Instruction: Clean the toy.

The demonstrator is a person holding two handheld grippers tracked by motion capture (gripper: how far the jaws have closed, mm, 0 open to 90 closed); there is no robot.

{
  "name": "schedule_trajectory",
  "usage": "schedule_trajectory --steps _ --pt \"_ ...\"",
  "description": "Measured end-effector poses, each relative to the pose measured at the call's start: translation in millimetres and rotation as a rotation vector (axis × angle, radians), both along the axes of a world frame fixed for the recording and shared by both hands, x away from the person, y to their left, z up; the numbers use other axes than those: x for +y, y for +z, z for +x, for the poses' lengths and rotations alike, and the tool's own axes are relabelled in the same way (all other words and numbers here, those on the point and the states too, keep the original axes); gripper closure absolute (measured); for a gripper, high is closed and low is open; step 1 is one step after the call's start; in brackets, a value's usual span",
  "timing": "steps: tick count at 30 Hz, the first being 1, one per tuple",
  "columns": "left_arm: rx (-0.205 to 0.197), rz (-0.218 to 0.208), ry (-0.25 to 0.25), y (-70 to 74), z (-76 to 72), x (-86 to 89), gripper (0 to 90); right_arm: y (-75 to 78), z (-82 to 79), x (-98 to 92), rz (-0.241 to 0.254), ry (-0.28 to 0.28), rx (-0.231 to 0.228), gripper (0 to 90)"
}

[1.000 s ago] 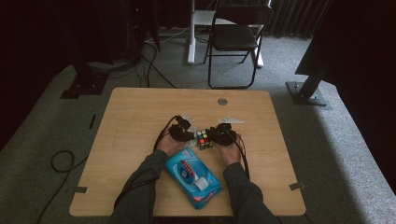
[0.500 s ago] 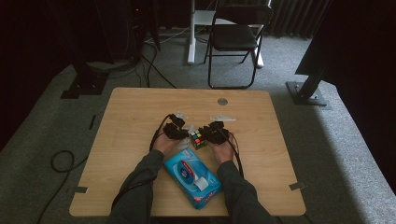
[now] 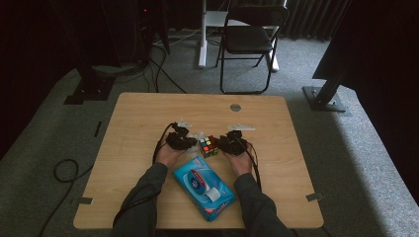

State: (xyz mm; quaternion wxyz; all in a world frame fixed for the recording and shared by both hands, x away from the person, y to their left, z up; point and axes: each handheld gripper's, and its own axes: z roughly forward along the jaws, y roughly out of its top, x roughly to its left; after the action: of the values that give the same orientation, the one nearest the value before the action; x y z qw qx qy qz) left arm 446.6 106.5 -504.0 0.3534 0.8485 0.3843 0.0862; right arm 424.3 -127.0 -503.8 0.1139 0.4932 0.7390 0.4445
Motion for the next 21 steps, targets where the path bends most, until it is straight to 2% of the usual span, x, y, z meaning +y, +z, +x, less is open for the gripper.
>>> schedule_trajectory --steps 2,5,8,11,14,16,18,21 --pt "0.006 0.014 -0.015 -2.2 -0.5 -4.6 83.6 0.0 -0.6 1.6 0.004 0.013 -0.001 67.4" --pt "0.015 0.007 -0.016 -3.7 0.4 -6.3 83.8 0.1 -2.1 8.1 0.002 0.039 0.006 70.7" --pt "0.006 0.012 -0.010 -2.7 -0.4 -5.0 82.1 -0.4 -2.8 10.7 0.001 0.031 0.009 70.4" --pt "-0.013 -0.014 0.012 1.9 -2.5 1.2 77.9 -0.6 -3.0 11.0 0.005 0.028 0.011 70.4" --pt "-0.030 -0.026 0.010 6.3 -4.0 5.7 72.4 -0.8 -2.7 11.1 0.006 0.027 0.010 70.5" --pt "-0.039 0.007 0.019 5.8 -2.9 5.4 63.7 -0.8 -2.8 11.5 0.007 0.027 0.011 70.5" --pt "-0.030 0.027 0.023 2.1 -0.1 4.1 58.3 -0.9 -2.8 12.6 0.008 0.029 0.009 70.4" --pt "-0.027 0.093 0.041 -6.1 4.2 -0.8 50.9 -0.9 -3.3 15.0 0.007 0.024 0.009 70.3"
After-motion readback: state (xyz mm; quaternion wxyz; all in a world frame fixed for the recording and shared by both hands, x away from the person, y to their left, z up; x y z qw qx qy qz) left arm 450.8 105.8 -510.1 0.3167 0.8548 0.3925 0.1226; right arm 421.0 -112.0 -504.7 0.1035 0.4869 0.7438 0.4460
